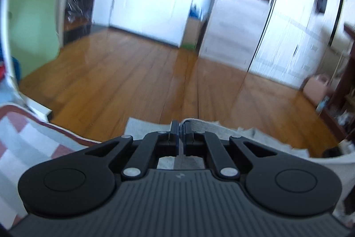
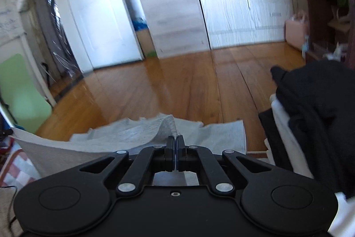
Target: Fold clothes
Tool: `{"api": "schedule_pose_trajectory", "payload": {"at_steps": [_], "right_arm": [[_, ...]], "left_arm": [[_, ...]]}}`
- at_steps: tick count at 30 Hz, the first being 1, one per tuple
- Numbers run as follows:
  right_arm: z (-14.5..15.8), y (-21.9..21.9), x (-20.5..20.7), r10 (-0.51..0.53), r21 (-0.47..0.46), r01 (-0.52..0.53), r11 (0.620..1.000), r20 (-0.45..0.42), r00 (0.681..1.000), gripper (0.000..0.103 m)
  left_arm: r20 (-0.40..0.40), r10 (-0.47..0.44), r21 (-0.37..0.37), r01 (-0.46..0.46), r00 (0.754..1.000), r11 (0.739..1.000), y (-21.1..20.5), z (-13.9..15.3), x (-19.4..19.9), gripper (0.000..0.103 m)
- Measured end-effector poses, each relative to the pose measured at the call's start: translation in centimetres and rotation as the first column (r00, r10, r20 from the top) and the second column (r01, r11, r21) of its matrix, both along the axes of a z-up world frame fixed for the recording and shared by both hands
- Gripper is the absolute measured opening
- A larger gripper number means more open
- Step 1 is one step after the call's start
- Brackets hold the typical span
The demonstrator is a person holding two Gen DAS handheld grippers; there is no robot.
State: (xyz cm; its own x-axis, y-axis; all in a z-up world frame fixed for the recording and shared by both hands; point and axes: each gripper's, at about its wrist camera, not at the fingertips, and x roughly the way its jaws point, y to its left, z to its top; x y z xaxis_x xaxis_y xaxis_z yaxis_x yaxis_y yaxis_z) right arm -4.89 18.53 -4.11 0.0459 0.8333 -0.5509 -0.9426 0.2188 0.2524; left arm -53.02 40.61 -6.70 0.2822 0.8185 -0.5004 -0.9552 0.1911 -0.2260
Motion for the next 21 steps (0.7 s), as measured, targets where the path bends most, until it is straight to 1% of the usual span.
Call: {"api": "schedule_pose_trajectory", "payload": {"at_steps": [2,5,9,12,15,19,20,21], "right_arm": [[-1.8,4.3,1.8,0.001,-0.053,-0.001,0.999,0.003,1.0,0.001],[-3.6,10.4,3.4,0.004,-0.099,0.0,0.995,0.05,0.999,0.001],[-6.1,16.8,3.7,0.001,-0.15,0.016,0.989,0.117,0.993,0.001],[-7.5,19.5,3.3,0.012,-0.175,0.019,0.984,0.17,0.985,0.001],[-8.1,21.0,3.8,0.005,-0.183,0.027,0.983,0.172,0.985,0.001],[-8.5,22.9,5.2,-0.018,-0.178,0.048,0.983,0.167,0.986,0.001],[-8.7,23.5,5.5,-0.023,-0.177,0.053,0.983,0.168,0.986,0.001],[-9.0,24.0,5.8,-0.027,-0.181,0.057,0.982,0.165,0.986,0.001]], "left_arm": [[-0.037,-0.005,-0.029,0.004,0.999,1.0,3.9,-1.6,1.5,0.003],[-0.098,-0.002,-0.061,-0.004,0.995,0.998,9.1,-3.9,3.4,0.003],[-0.118,0.013,-0.097,-0.025,0.993,0.995,13.6,-7.1,5.2,0.003],[-0.116,0.026,-0.109,-0.039,0.993,0.993,15.9,-8.8,6.2,0.003],[-0.118,0.032,-0.1,-0.044,0.993,0.994,17.5,-9.5,7.0,0.003],[-0.085,0.037,-0.128,-0.047,0.996,0.991,20.1,-10.6,7.1,0.003],[-0.088,0.039,-0.143,-0.051,0.995,0.988,20.6,-11.1,7.1,0.003],[-0.116,0.04,-0.153,-0.058,0.992,0.986,21.1,-11.6,7.5,0.003]]}}
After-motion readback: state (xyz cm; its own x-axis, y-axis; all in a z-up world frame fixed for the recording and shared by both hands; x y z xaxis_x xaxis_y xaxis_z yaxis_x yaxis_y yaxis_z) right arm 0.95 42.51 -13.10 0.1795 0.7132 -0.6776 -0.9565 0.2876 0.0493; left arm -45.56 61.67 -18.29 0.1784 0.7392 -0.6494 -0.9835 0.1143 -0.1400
